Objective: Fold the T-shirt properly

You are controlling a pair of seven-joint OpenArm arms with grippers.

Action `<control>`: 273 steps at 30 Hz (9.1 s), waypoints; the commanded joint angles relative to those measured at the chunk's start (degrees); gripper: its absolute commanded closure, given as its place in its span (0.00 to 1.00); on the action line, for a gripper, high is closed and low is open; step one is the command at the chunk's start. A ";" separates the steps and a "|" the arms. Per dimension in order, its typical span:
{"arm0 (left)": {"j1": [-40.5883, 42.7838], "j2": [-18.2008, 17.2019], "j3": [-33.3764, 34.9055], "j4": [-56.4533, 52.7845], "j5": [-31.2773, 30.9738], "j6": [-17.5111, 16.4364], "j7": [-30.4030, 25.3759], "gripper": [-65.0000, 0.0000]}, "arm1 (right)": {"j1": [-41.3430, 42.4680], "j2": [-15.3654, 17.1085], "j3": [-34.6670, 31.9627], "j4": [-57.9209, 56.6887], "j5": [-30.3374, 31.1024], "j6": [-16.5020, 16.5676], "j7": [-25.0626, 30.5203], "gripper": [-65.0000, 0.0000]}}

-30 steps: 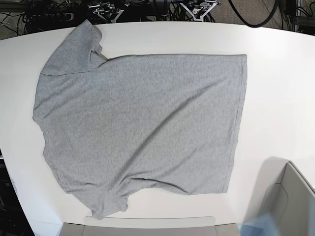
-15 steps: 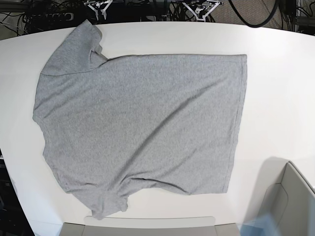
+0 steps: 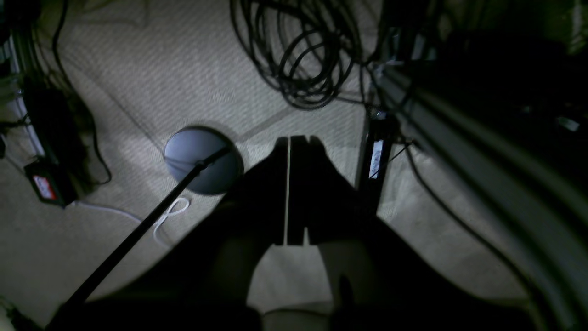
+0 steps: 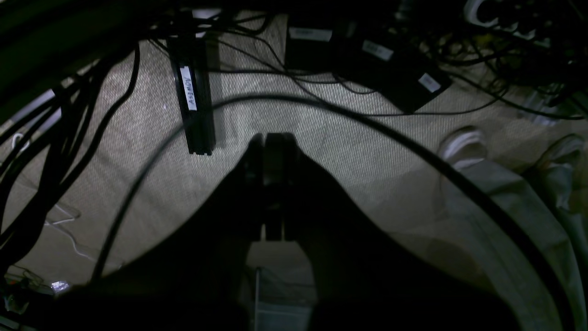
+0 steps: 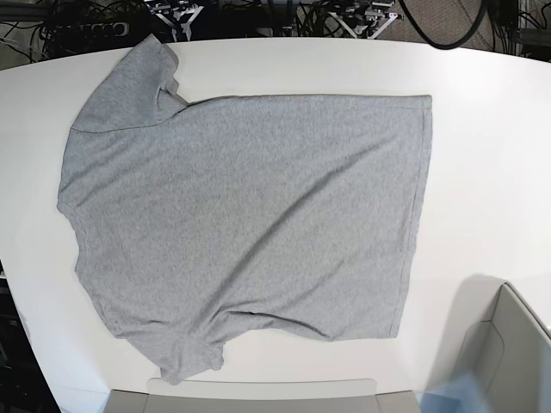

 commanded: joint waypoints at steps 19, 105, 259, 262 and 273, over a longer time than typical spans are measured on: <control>1.25 0.05 -0.19 0.02 -0.23 0.21 -8.93 1.00 | -3.44 -0.93 -1.15 5.53 -0.21 0.28 4.60 1.00; 58.57 1.37 -0.36 97.43 -0.32 0.21 -23.44 1.00 | -50.12 20.78 6.23 99.68 14.65 -0.34 -4.54 1.00; 29.56 -12.69 -8.10 111.41 -0.32 -4.89 -10.78 0.70 | 3.68 19.20 32.52 114.27 51.40 24.63 -40.67 0.76; 31.41 -12.69 -7.48 111.41 -0.32 -4.89 -10.78 0.70 | -5.11 18.76 40.69 114.27 57.64 24.72 -41.55 0.76; 32.81 -12.69 -7.31 111.14 -0.32 -4.89 -10.69 0.70 | -25.51 13.22 49.13 109.79 58.78 24.72 -41.82 0.75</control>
